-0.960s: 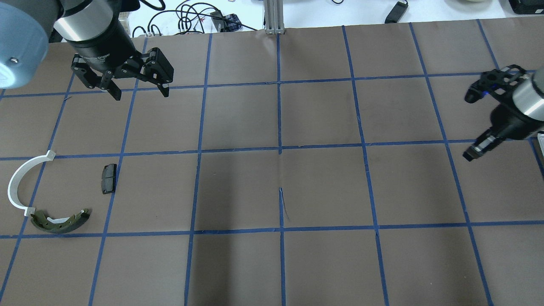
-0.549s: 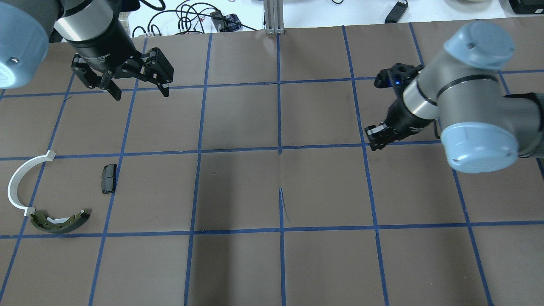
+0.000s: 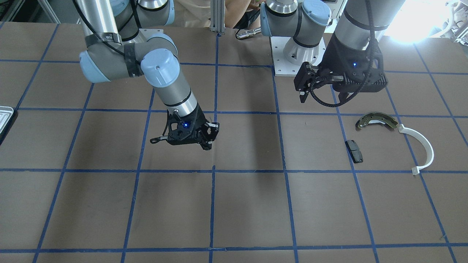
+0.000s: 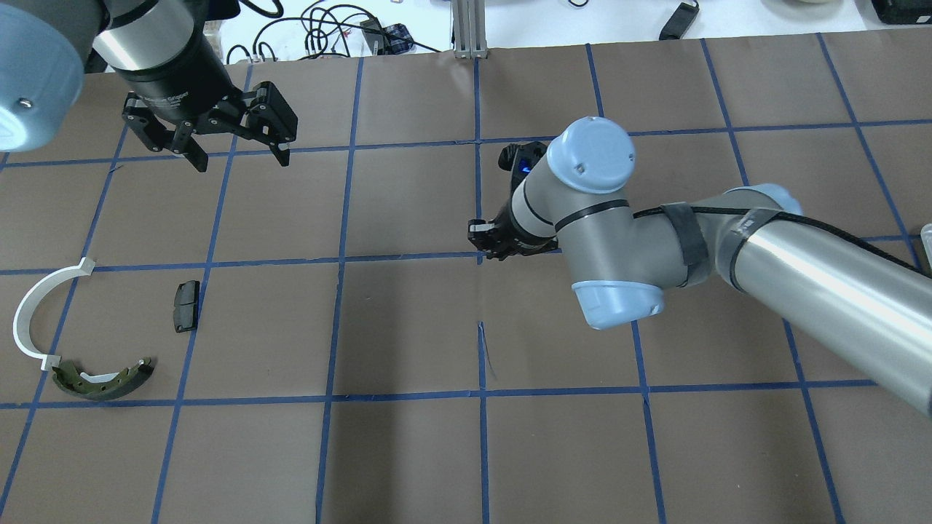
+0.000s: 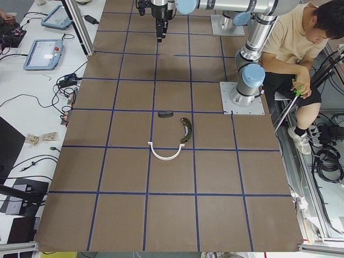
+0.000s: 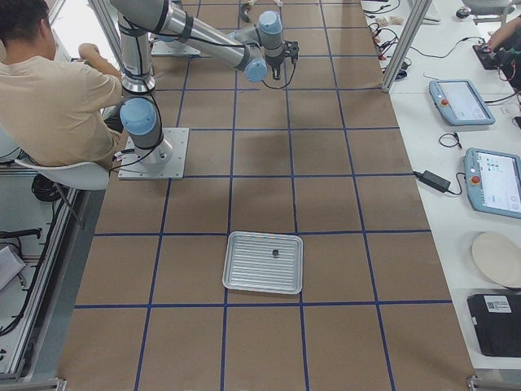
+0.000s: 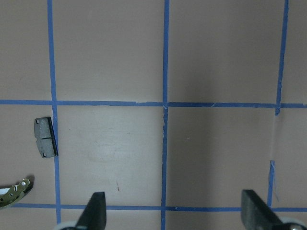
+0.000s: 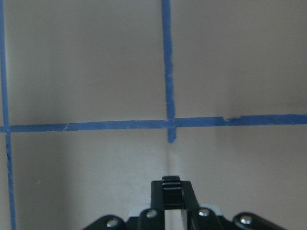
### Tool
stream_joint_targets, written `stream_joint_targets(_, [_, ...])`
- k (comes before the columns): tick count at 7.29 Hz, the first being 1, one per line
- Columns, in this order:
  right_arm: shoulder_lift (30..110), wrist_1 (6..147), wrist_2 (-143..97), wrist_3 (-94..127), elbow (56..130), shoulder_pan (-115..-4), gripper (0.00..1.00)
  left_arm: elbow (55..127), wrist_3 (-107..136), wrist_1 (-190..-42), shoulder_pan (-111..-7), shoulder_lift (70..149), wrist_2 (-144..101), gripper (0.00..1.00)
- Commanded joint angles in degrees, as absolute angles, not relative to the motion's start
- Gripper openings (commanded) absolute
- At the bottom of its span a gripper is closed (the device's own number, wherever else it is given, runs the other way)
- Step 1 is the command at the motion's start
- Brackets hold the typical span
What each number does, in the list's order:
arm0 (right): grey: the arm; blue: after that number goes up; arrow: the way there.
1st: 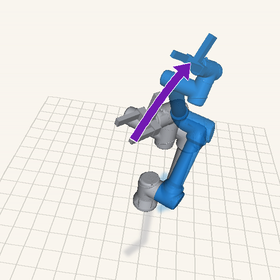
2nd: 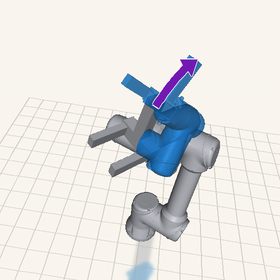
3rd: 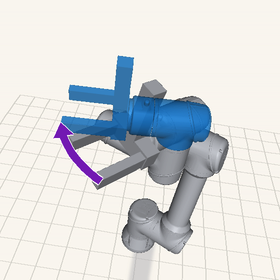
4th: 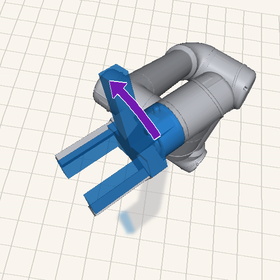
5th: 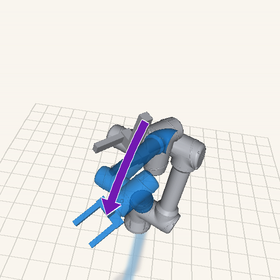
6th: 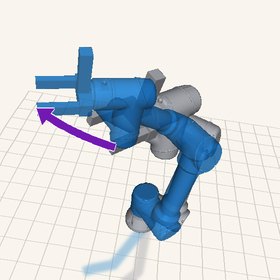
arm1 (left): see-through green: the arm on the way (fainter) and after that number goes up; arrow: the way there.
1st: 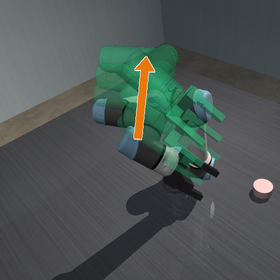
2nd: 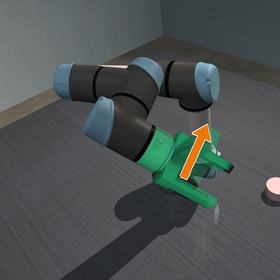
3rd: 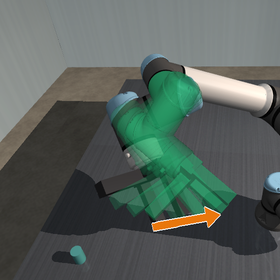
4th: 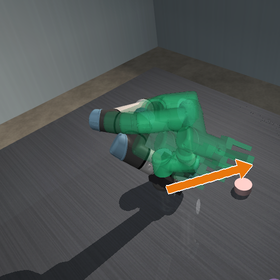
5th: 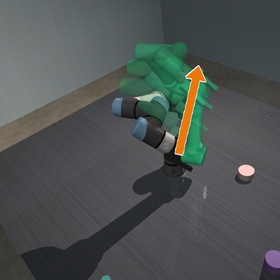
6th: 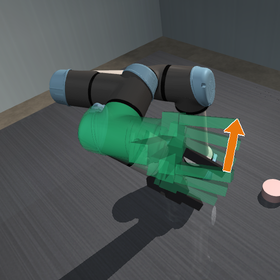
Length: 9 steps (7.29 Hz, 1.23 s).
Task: Place bearing gear from tray to pile
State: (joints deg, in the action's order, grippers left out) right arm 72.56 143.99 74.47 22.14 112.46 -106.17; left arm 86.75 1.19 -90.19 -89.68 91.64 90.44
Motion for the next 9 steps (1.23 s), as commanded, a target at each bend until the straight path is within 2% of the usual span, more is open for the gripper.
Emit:
stream_joint_targets(1, [70.0,145.8,71.7,24.2,111.8,-107.1,0.99,86.7,1.1,-90.2,-89.6,91.7,90.4,1.0])
stream_joint_targets(3, [72.1,141.4,72.5,19.9,111.7,-103.9,1.0,86.7,1.1,-90.2,-89.6,91.6,90.4,1.0])
stream_joint_targets(4, [76.6,134.1,73.8,11.5,111.7,-100.2,1.0,86.7,1.1,-90.2,-89.6,91.6,90.4,1.0])
stream_joint_targets(6, [87.2,115.3,82.6,-13.9,111.4,-88.1,1.0,86.1,1.8,-90.1,-90.1,92.7,90.5,1.0])
stream_joint_targets(7, [91.5,111.7,89.1,-19.9,110.8,-81.8,1.0,85.1,2.7,-90.1,-90.0,94.5,90.9,1.0])
stream_joint_targets(9, [92.9,111.6,95.3,-33.2,110.0,-68.2,1.0,85.9,8.4,-89.7,-95.2,98.1,89.3,1.0])
